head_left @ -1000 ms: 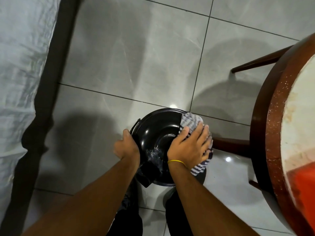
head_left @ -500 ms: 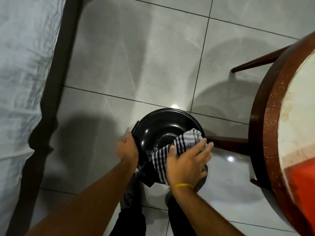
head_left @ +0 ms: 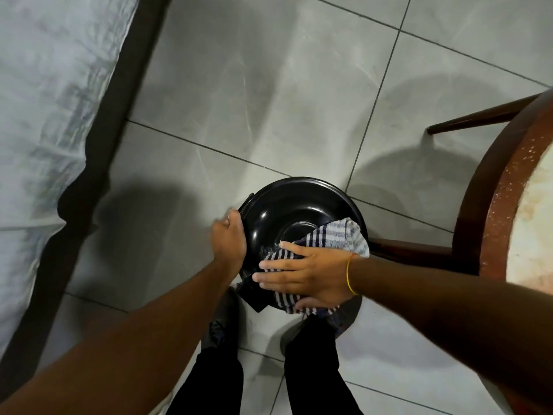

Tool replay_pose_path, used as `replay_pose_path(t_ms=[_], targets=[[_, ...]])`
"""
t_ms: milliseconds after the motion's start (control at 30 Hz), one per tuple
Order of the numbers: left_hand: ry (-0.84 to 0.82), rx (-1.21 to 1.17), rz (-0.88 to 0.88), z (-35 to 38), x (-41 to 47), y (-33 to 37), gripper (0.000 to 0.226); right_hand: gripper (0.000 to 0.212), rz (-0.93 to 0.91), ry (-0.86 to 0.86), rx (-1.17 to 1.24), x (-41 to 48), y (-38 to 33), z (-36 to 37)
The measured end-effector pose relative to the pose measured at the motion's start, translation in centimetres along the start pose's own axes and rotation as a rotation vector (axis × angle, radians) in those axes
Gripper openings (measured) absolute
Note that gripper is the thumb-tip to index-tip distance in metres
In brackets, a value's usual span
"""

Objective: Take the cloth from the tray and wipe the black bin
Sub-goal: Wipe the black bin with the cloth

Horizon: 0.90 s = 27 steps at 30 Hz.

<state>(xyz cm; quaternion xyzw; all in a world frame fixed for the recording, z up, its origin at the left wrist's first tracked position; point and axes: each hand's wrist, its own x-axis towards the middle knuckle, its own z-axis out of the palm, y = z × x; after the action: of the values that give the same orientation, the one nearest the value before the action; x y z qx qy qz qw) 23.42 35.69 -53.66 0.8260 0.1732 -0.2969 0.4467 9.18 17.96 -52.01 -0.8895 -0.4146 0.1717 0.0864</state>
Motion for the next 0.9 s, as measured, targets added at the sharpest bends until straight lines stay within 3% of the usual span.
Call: replay_pose_path(t_ms=[100,300,467,567,633,733,900], targets=[[-0.018,-0.009,-0.023,-0.1,0.1,0.0,0.037,0.079,0.140,0.067,0.057,1.0,-0.5,-0.4],[-0.129,-0.028,-0.013,-1.0,0.7,-0.5,0.042,0.077,0.727,0.265,0.108,5.8,-1.5,-1.1],[-0.084,-0.065,-0.097,-0.7,1.0,-0.5,0.042,0.076,1.451,0.395,0.224,8.2,-0.7,-2.4],[0.051,-0.047,-0.106,0.0,0.6,-0.5,0.042,0.073,1.939,0.508,0.321,7.9,0.6,-3.1],[0.127,-0.027,-0.116,0.3,0.3,-0.2,0.042,0.072,2.167,0.591,0.432,7.2,1.1,-3.2],[0.181,-0.006,-0.142,0.4,0.4,-0.3,0.048,0.070,2.229,0.595,0.520,6.7,1.2,-3.5],[0.198,0.005,-0.145,0.7,0.8,-0.7,0.052,0.074,1.935,0.564,0.310,5.6,-1.2,-3.1]])
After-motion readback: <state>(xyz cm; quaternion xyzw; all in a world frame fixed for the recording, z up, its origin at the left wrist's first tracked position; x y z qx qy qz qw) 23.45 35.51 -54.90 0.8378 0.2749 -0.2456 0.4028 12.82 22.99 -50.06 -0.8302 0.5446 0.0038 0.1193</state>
